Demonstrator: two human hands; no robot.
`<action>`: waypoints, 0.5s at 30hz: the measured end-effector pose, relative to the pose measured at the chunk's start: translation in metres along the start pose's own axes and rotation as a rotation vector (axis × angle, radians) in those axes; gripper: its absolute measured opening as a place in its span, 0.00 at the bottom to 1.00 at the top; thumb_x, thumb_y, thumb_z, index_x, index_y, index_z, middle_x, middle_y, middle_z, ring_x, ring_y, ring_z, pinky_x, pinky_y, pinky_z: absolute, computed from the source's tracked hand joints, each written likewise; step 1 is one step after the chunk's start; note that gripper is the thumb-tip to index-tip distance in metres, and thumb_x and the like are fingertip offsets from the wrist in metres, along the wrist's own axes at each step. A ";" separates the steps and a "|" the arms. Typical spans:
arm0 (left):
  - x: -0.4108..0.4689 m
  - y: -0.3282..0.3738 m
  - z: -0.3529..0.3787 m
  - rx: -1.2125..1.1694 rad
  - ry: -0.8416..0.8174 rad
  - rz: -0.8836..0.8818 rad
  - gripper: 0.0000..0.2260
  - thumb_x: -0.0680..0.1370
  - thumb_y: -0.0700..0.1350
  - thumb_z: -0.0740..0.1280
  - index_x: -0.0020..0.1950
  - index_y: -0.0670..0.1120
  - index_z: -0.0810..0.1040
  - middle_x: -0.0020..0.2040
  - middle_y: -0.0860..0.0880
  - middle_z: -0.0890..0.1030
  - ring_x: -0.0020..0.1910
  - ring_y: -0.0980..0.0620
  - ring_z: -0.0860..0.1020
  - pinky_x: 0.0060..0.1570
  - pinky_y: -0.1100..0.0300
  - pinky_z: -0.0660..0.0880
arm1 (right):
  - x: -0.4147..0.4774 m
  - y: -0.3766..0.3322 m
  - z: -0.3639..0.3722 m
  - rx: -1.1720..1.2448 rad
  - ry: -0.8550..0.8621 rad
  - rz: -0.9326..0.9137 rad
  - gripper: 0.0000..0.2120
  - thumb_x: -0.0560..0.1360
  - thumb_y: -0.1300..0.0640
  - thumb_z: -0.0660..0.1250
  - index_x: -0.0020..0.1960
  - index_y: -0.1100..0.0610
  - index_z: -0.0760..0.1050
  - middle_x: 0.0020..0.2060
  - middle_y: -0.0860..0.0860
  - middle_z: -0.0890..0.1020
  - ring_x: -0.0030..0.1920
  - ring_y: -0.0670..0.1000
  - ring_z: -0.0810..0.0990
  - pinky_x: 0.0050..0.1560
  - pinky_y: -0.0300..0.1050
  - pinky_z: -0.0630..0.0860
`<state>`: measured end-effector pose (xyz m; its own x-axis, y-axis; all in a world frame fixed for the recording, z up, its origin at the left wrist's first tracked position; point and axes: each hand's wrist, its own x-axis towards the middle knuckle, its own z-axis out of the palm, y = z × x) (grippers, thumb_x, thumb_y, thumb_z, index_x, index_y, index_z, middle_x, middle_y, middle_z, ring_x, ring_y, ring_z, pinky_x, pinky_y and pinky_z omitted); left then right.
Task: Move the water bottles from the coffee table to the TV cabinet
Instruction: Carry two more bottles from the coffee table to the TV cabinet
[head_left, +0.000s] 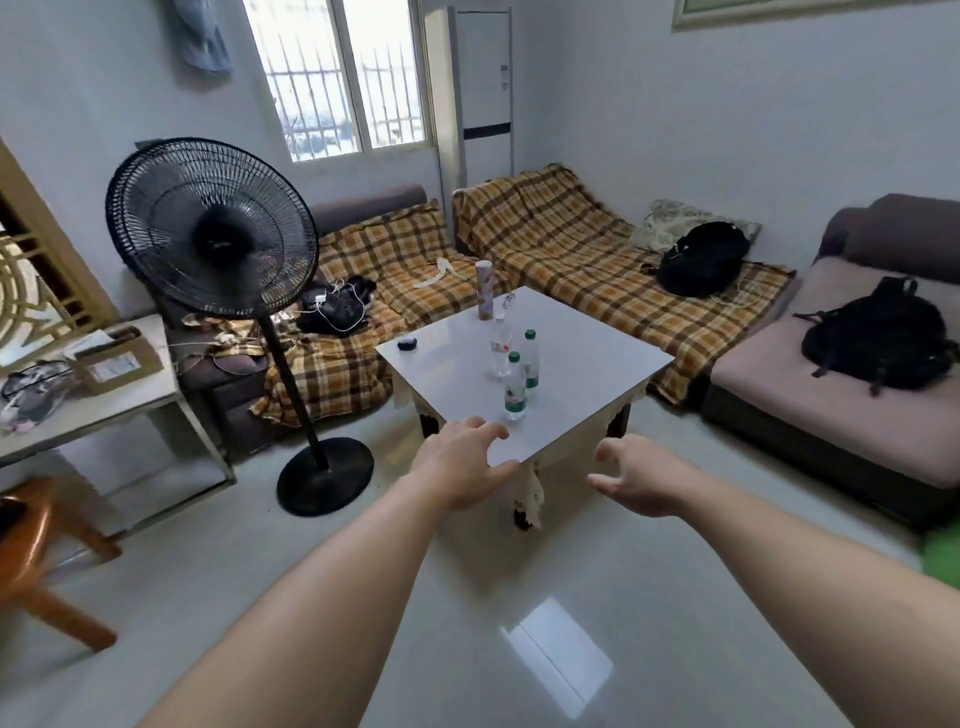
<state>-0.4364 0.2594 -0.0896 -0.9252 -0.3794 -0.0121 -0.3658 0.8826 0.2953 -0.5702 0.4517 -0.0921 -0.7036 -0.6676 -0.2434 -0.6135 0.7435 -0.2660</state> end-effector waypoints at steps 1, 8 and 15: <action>0.015 0.000 -0.001 -0.002 0.001 0.001 0.22 0.74 0.63 0.60 0.66 0.56 0.70 0.66 0.52 0.72 0.64 0.49 0.69 0.59 0.51 0.69 | 0.013 0.002 -0.005 0.003 0.001 -0.002 0.23 0.76 0.41 0.62 0.66 0.53 0.70 0.65 0.53 0.73 0.63 0.55 0.74 0.63 0.50 0.72; 0.135 -0.029 0.002 -0.050 -0.008 0.013 0.21 0.73 0.63 0.60 0.63 0.57 0.71 0.64 0.53 0.73 0.61 0.50 0.71 0.55 0.53 0.71 | 0.122 0.013 -0.030 -0.038 0.007 -0.004 0.21 0.76 0.44 0.64 0.64 0.55 0.72 0.62 0.55 0.76 0.60 0.54 0.75 0.56 0.45 0.71; 0.272 -0.092 0.000 -0.194 -0.001 -0.074 0.22 0.73 0.63 0.61 0.65 0.57 0.70 0.66 0.53 0.72 0.62 0.48 0.71 0.56 0.51 0.72 | 0.248 -0.004 -0.073 -0.050 0.006 0.009 0.21 0.76 0.44 0.64 0.66 0.52 0.72 0.63 0.54 0.77 0.60 0.54 0.76 0.59 0.47 0.74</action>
<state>-0.6548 0.0749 -0.1205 -0.8964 -0.4413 -0.0413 -0.4067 0.7819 0.4724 -0.7686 0.2855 -0.0838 -0.7110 -0.6608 -0.2404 -0.6243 0.7506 -0.2165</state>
